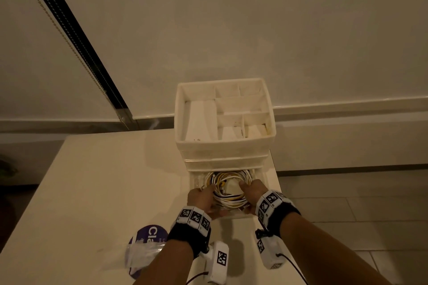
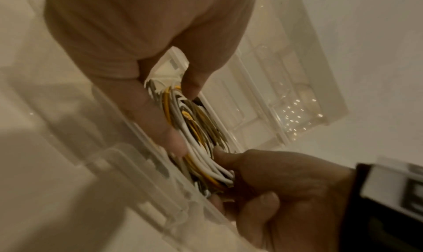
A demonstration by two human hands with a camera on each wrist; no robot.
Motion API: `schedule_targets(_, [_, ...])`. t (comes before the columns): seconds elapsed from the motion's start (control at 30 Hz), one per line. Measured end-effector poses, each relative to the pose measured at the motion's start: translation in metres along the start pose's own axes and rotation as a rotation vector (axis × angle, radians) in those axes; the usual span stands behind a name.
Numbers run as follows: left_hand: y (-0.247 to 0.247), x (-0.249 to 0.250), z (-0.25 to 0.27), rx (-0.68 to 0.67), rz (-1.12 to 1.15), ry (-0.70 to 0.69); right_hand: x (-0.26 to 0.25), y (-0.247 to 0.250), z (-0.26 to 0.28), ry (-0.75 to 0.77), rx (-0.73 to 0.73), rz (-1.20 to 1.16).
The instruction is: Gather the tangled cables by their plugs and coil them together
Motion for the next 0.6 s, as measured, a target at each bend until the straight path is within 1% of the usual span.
schedule_targets(0.07, [0.006, 0.002, 0.005, 0.032, -0.088, -0.079, 0.004, -0.002, -0.002, 0.013, 0.032, -0.046])
schedule_targets(0.13, [0.010, 0.003, 0.013, 0.073, -0.242, -0.220, 0.003, -0.003, 0.003, 0.054, 0.031, -0.059])
schedule_targets(0.17, [0.012, 0.003, 0.018, 0.132, -0.399, -0.318, 0.001, -0.002, 0.007, 0.093, 0.010, -0.037])
schedule_targets(0.23, [0.014, 0.002, 0.026, 0.289, -0.799, -0.484, -0.003, 0.002, 0.019, 0.192, -0.036, 0.077])
schedule_targets(0.27, [0.015, 0.000, 0.031, 0.353, -0.958, -0.557, -0.003, 0.005, 0.025, 0.256, -0.049, 0.210])
schedule_targets(0.3, [0.015, -0.003, 0.034, 0.391, -1.071, -0.619, -0.004, 0.010, 0.029, 0.329, -0.045, 0.419])
schedule_targets(0.37, [0.013, -0.007, 0.040, 0.423, -1.242, -0.717, -0.007, 0.015, 0.040, 0.474, -0.038, 0.890])
schedule_targets(0.4, [0.011, -0.009, 0.041, 0.441, -1.323, -0.759, -0.009, 0.015, 0.044, 0.546, -0.038, 1.033])
schedule_targets(0.43, [0.009, -0.010, 0.041, 0.457, -1.399, -0.802, -0.010, 0.014, 0.047, 0.609, -0.051, 1.129])
schedule_targets(0.5, [0.000, -0.010, 0.041, 0.487, -1.563, -0.898, -0.011, 0.008, 0.048, 0.702, -0.122, 1.282])
schedule_targets(0.53, [-0.004, -0.011, 0.042, 0.495, -1.633, -0.948, -0.010, 0.006, 0.048, 0.716, -0.172, 1.310])
schedule_targets(0.6, [-0.008, -0.014, 0.044, 0.471, -1.729, -1.031, -0.007, 0.002, 0.047, 0.740, -0.254, 1.314])
Point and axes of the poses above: each hand's wrist, its own z-axis away from the middle knuckle, its own y-axis out of the back of the hand, x = y × z, the point moved 6 cm from there along -z, towards the middle knuckle, and after that the axes turned 13 degrees about y, right-handed, at the moved point
